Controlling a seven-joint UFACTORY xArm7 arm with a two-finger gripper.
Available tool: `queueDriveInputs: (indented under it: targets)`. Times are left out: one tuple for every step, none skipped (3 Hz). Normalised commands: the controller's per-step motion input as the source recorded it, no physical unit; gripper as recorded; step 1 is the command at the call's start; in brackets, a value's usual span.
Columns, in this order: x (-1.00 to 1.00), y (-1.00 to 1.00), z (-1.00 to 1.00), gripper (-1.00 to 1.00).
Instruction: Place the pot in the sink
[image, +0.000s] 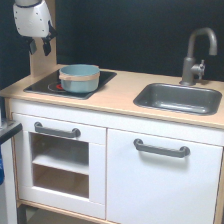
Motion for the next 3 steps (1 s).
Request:
queueDriveInputs:
  targets:
    - [0.07, 0.08, -0.04, 1.0]
    - [0.08, 0.08, -0.04, 1.0]
    - [0.13, 0.11, -0.04, 1.0]
